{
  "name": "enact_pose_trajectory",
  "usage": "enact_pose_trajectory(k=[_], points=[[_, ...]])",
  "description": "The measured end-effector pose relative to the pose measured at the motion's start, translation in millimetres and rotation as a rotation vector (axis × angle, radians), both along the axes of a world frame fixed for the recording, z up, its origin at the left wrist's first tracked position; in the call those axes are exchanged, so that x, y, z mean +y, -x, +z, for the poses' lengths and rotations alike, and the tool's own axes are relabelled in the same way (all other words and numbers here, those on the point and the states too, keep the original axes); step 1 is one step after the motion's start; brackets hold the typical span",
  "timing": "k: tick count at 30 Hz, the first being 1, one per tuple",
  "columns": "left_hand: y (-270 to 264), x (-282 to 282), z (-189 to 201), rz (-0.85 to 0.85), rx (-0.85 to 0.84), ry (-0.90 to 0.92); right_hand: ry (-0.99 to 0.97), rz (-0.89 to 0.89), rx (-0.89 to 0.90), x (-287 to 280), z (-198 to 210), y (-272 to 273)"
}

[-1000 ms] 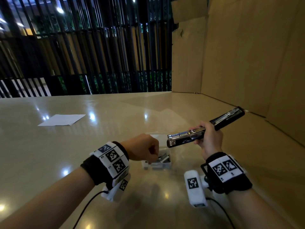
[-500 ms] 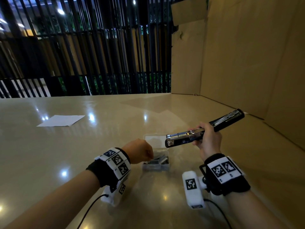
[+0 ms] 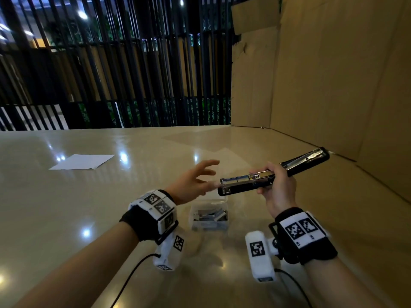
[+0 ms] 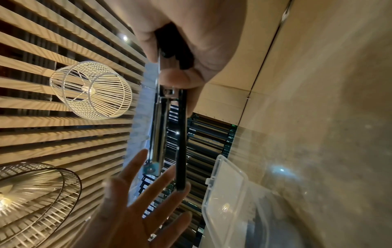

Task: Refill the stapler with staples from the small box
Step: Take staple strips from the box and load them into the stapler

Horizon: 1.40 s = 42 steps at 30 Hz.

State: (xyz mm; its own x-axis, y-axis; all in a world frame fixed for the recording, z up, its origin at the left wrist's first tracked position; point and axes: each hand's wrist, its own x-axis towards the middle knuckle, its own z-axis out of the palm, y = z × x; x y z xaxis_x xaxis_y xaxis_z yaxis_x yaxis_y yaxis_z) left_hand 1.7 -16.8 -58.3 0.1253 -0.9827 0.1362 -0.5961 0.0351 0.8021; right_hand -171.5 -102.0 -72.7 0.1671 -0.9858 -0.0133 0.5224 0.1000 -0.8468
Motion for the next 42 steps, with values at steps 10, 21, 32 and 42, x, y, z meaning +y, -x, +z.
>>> enact_pose_trajectory(k=[10, 21, 32, 42], points=[[21.1, -9.1, -14.9, -0.123, -0.234, 0.227, 0.079, 0.04, 0.024, 2.7, 10.3, 3.7], [16.5, -9.4, -13.9, -0.112, -0.496, 0.317, 0.185, -0.022, 0.123, -0.2, 12.1, 7.5], [20.4, -7.5, -14.2, 0.007, -0.225, 0.103, 0.238, 0.076, 0.166, 1.8, 16.9, 10.0], [19.1, -6.8, -18.0, -0.036, -0.085, 0.164, 0.265, 0.084, 0.266, 1.0, 19.5, 13.6]])
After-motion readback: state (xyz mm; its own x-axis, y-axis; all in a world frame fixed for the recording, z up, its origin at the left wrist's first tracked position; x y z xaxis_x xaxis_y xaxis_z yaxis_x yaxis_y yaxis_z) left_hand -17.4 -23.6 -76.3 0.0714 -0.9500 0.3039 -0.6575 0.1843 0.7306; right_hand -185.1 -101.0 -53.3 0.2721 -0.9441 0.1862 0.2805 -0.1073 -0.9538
